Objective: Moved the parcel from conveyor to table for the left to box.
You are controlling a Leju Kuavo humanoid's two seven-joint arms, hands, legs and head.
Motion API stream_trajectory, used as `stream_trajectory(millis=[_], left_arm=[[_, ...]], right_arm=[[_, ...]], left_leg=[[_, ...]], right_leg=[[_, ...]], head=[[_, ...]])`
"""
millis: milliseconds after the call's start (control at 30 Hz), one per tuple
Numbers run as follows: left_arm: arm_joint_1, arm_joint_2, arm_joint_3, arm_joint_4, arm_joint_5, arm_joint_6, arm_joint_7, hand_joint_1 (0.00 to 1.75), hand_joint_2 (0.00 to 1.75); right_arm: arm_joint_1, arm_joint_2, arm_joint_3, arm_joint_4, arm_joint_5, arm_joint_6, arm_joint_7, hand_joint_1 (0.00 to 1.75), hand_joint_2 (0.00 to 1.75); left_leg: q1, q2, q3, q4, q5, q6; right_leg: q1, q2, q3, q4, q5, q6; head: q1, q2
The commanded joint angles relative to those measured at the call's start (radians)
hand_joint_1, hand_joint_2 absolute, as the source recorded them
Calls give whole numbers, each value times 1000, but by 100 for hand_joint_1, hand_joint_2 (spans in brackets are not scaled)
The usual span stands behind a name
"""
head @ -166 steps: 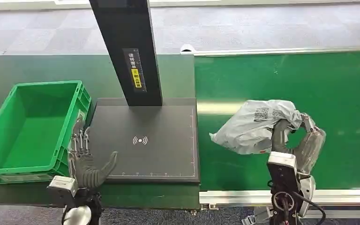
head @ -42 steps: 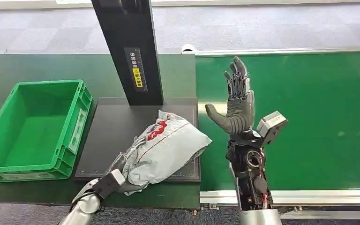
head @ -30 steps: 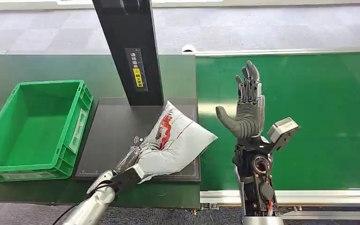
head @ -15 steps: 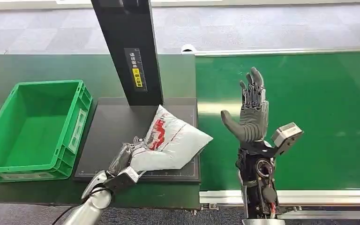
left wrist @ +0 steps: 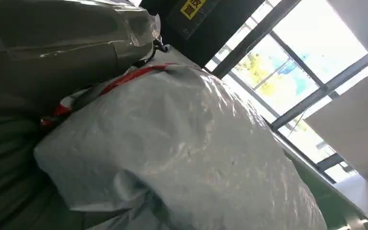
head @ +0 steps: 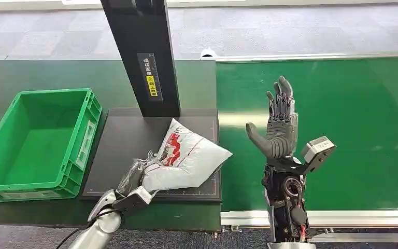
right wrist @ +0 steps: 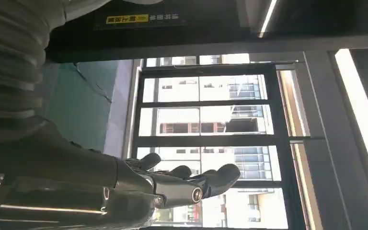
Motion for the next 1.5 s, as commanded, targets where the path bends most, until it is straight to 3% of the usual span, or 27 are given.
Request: stream_trajectory(millis=[33, 167, 333, 400, 467, 500, 533, 567, 600, 633, 733, 833, 933, 1067, 1167, 1233, 1333, 1433, 1467, 1500], left_arm=[[-6, 11, -18, 16, -1, -5, 5, 175, 175], [59, 86, -101, -248, 111, 137, 5, 175, 175], [219, 182, -96, -688, 126, 352, 5, 175, 175], [252, 196, -90, -773, 118, 426, 5, 175, 175], [250, 168, -24, -800, 108, 505, 5, 175, 175], [135, 52, 240, -575, -53, 623, 182, 175, 175], [-30, 129, 505, -320, 30, 550, 62, 175, 175], [-132, 163, 573, -166, 35, 518, 5, 175, 175], [-237, 238, 563, -25, 55, 520, 5, 175, 175], [-300, 264, 548, 114, 40, 591, 5, 175, 175], [-361, 251, 575, 245, 26, 624, 5, 175, 175], [-362, 248, 617, 277, 22, 624, 5, 175, 175], [-365, 266, 652, 319, 20, 624, 5, 175, 175], [-465, 274, 787, 483, -174, 624, 26, 175, 175], [-483, 273, 802, 500, -195, 624, 22, 175, 175], [-540, 282, 871, 582, -338, 624, 105, 175, 175], [-615, 301, 882, 676, -371, 621, 123, 175, 175], [-636, 281, 892, 695, -357, 594, 95, 175, 175], [-636, 274, 895, 692, -351, 582, 81, 17, 175], [-633, 263, 898, 685, -343, 570, 65, 0, 175]], right_arm=[[-19, -15, -12, 49, -3, -1, -5, 0, 175], [-2, -29, -26, 81, -7, 0, -1, 0, 175], [42, -69, -101, 173, -38, 30, -39, 0, 175], [65, -72, -142, 176, -43, 34, -39, 0, 175], [83, -70, -198, 220, -57, 55, -27, 0, 175], [93, -48, -290, 339, -149, 57, 135, 0, 175], [87, -70, -309, 484, -125, 98, 15, 0, 175], [77, -81, -319, 558, -112, 114, -39, 0, 175], [88, -77, -341, 557, -97, 130, -39, 0, 175], [82, -72, -372, 575, -81, 139, -39, 0, 175], [67, -69, -415, 602, -51, 150, -39, 0, 175], [54, -71, -421, 623, -39, 152, -39, 0, 175], [37, -70, -424, 649, -29, 152, -39, 0, 175], [29, -69, -432, 661, -14, 160, -39, 0, 175], [26, -68, -432, 663, -12, 159, -39, 0, 175], [25, -69, -435, 666, -2, 162, -39, 0, 175], [29, -73, -450, 663, -6, 161, -39, 0, 175], [37, -71, -465, 649, -7, 160, -39, 0, 175], [41, -70, -468, 644, -5, 160, -39, 0, 175], [47, -69, -472, 635, -3, 160, -39, 0, 175]], left_leg=[[0, 0, 1, 0, 0, 0], [1, 0, 0, 0, 0, 0], [2, 1, 0, 0, -1, 0], [1, 1, -1, 0, -1, 0], [2, 0, -1, 1, -2, 0], [2, 0, -2, 0, -1, 0], [2, 0, -1, 0, -2, 0], [3, -4, 1, -3, 1, 0], [3, -6, 3, -4, 2, -2], [3, -5, 3, -5, 2, -2], [2, -11, -1, -3, 7, -1], [2, 6, -2, -4, 6, -4], [4, 6, -4, -3, 8, -5], [4, 6, -6, -2, 8, -5], [4, 5, -9, -1, 8, -5], [5, 4, -9, -1, 8, -5], [5, 4, -10, -1, 8, -5], [5, 3, -10, 0, 8, -5], [5, 2, -10, -1, 8, -5], [4, 2, -10, -1, 8, -5]], right_leg=[[1, -1, 1, -1, 0, 0], [1, 0, 0, -1, 0, 0], [3, 1, 1, -2, 0, 0], [2, 0, 0, -1, -1, 0], [3, -1, 0, -2, -1, 0], [2, 0, -1, -1, -1, 0], [2, -1, 0, -2, -1, 0], [3, -5, 4, -6, 0, 0], [3, -6, 5, -5, 1, -1], [3, -5, 4, -5, 0, -2], [2, -13, 2, -2, 1, -2], [3, 3, -7, -1, 9, -10], [5, 2, -7, 0, 8, -8], [6, 2, -8, 0, 8, -9], [5, 1, -11, 1, 8, -8], [6, 0, -11, 0, 8, -8], [6, 1, -12, 1, 8, -9], [6, 0, -13, 1, 8, -8], [6, 0, -12, 1, 8, -8], [5, -1, -12, 1, 7, -8]], head=[[0, 0], [0, 0], [0, 0], [0, 0], [0, 0], [0, 0], [0, 0], [0, 0], [0, 0], [0, 0], [5, 0], [-1, 0], [0, 0], [1, 0], [1, 0], [1, 0], [1, 0], [1, 0], [0, 0], [1, 0]])
